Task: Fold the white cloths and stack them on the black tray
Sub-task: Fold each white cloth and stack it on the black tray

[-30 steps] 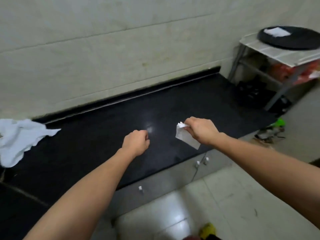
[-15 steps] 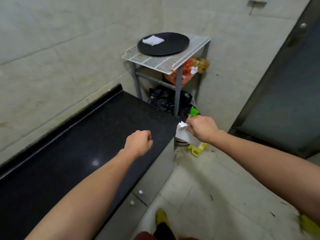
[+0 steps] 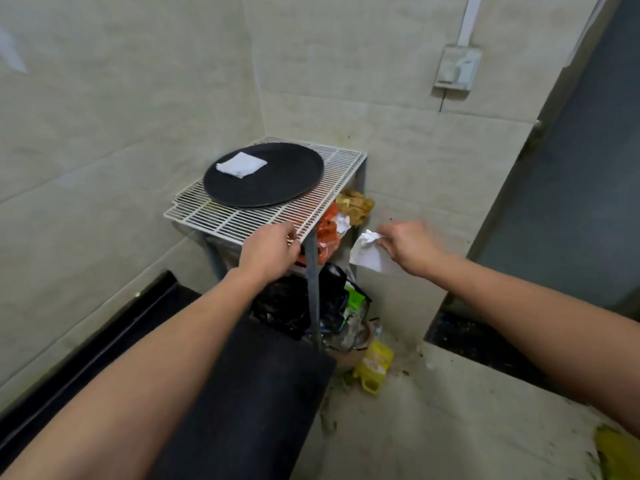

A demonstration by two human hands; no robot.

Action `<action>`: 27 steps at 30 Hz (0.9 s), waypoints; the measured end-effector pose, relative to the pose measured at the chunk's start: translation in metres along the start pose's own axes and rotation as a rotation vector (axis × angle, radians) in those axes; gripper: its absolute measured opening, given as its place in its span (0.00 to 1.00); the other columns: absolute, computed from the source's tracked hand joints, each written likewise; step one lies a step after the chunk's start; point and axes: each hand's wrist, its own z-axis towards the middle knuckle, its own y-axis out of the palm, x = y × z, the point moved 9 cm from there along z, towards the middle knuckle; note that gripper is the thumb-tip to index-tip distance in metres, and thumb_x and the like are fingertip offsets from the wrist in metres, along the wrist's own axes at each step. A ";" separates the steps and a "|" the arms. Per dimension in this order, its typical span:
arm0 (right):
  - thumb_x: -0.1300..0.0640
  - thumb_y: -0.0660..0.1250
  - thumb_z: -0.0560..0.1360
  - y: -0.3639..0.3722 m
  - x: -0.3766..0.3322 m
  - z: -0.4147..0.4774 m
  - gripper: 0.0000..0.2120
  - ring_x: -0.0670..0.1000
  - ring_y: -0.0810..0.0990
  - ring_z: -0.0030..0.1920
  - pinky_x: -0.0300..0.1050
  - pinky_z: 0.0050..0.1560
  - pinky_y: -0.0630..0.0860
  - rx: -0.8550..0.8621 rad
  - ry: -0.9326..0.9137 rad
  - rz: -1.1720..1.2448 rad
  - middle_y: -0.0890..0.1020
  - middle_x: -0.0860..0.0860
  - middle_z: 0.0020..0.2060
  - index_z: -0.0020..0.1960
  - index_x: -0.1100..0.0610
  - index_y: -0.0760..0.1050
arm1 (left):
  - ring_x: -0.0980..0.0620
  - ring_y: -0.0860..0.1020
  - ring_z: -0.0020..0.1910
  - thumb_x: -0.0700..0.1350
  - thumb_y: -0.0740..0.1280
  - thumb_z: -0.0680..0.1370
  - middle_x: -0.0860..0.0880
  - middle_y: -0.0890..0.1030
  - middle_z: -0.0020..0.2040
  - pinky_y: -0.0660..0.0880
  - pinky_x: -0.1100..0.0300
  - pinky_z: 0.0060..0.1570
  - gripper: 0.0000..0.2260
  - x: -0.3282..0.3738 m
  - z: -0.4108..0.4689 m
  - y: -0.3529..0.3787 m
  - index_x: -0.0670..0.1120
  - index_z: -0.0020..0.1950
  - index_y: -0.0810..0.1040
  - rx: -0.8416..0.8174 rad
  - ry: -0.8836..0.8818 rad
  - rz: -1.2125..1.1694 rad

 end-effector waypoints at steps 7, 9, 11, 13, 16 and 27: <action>0.54 0.61 0.79 -0.039 0.013 0.112 0.10 0.59 0.78 0.53 0.50 0.45 0.73 0.125 -0.139 0.079 0.81 0.55 0.53 0.57 0.54 0.78 | 0.45 0.78 0.49 0.50 0.64 0.77 0.47 0.80 0.48 0.70 0.55 0.41 0.07 -0.037 0.086 0.014 0.47 0.49 0.77 0.016 -0.125 0.012; 0.54 0.61 0.79 -0.037 0.014 0.148 0.10 0.57 0.77 0.54 0.48 0.46 0.73 0.119 -0.206 0.104 0.81 0.53 0.53 0.56 0.54 0.78 | 0.47 0.77 0.49 0.50 0.64 0.78 0.47 0.78 0.49 0.72 0.55 0.42 0.08 -0.050 0.107 0.024 0.47 0.49 0.77 0.021 -0.176 0.038; 0.52 0.60 0.80 -0.033 0.012 0.182 0.10 0.54 0.77 0.53 0.45 0.46 0.70 0.121 -0.284 0.126 0.81 0.51 0.53 0.56 0.52 0.77 | 0.48 0.76 0.49 0.50 0.64 0.78 0.48 0.75 0.48 0.73 0.54 0.43 0.08 -0.061 0.127 0.033 0.47 0.50 0.77 0.042 -0.224 0.061; 0.50 0.59 0.80 -0.028 0.009 0.214 0.11 0.52 0.77 0.53 0.44 0.47 0.71 0.124 -0.368 0.136 0.80 0.49 0.53 0.58 0.50 0.76 | 0.48 0.74 0.50 0.50 0.64 0.77 0.48 0.74 0.49 0.74 0.54 0.46 0.08 -0.073 0.147 0.039 0.47 0.51 0.78 0.074 -0.272 0.084; 0.48 0.58 0.80 -0.018 0.004 0.259 0.13 0.51 0.77 0.55 0.50 0.53 0.75 0.087 -0.497 0.144 0.80 0.48 0.56 0.61 0.48 0.75 | 0.46 0.74 0.52 0.50 0.64 0.77 0.47 0.76 0.51 0.74 0.49 0.52 0.10 -0.087 0.178 0.050 0.47 0.54 0.78 0.100 -0.369 0.125; 0.45 0.61 0.79 0.047 -0.036 0.383 0.12 0.50 0.78 0.54 0.47 0.46 0.70 -0.224 -0.852 0.180 0.81 0.45 0.54 0.58 0.47 0.76 | 0.46 0.74 0.53 0.50 0.63 0.78 0.46 0.76 0.52 0.73 0.48 0.54 0.10 -0.112 0.215 0.087 0.47 0.54 0.77 0.062 -0.696 0.152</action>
